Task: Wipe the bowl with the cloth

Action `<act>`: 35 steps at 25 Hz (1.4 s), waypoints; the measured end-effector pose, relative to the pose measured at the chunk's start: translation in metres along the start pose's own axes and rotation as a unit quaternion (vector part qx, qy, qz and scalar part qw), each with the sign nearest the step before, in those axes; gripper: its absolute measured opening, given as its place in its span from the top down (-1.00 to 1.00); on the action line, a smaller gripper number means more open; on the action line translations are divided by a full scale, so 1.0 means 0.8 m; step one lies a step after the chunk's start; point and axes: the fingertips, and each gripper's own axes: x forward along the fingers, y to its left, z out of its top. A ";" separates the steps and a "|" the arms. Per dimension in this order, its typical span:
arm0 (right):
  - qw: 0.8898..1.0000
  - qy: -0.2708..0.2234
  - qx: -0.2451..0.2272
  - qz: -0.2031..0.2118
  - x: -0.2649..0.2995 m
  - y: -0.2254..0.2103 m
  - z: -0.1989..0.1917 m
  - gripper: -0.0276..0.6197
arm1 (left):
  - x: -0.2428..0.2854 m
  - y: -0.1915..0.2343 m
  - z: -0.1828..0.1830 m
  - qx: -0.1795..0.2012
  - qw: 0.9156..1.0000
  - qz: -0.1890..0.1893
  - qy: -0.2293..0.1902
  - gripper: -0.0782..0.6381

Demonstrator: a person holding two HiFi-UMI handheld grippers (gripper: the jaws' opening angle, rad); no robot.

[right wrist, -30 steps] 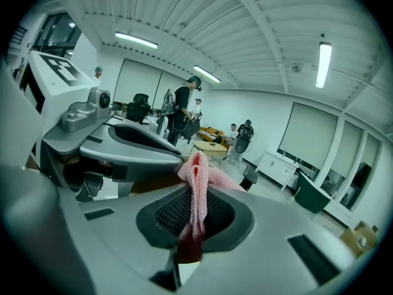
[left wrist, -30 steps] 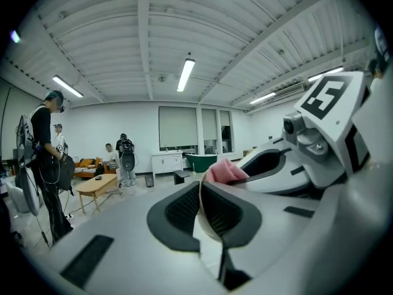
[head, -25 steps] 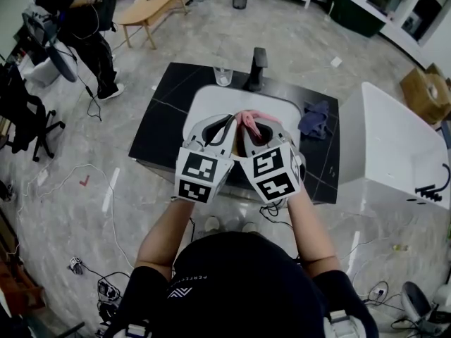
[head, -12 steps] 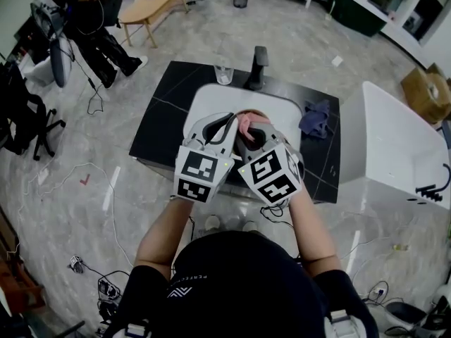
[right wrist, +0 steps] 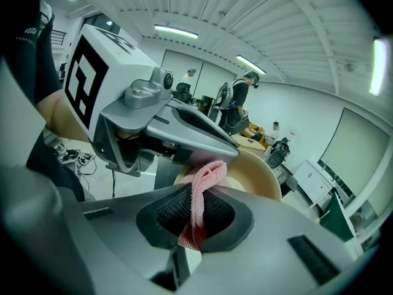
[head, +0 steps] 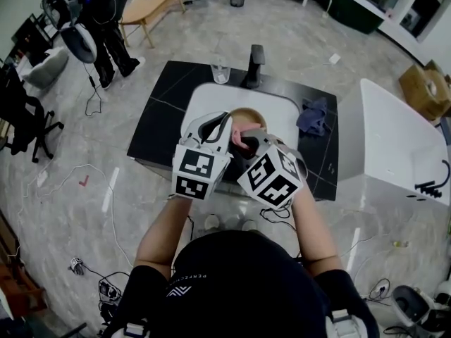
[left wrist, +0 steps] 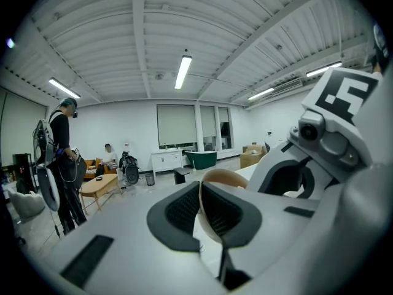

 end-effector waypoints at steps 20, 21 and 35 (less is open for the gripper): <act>0.995 -0.039 0.038 -0.080 -0.043 -0.049 0.009 0.77 | -0.003 0.009 -0.022 -0.012 1.000 0.013 0.016 0.73; 0.995 -0.041 0.044 -0.085 -0.042 -0.050 0.011 0.77 | -0.004 0.010 -0.022 -0.012 1.000 0.014 0.016 0.73; 0.987 0.020 0.037 -0.157 -0.013 -0.063 -0.009 0.77 | -0.011 -0.019 0.010 0.006 0.999 -0.028 -0.014 0.73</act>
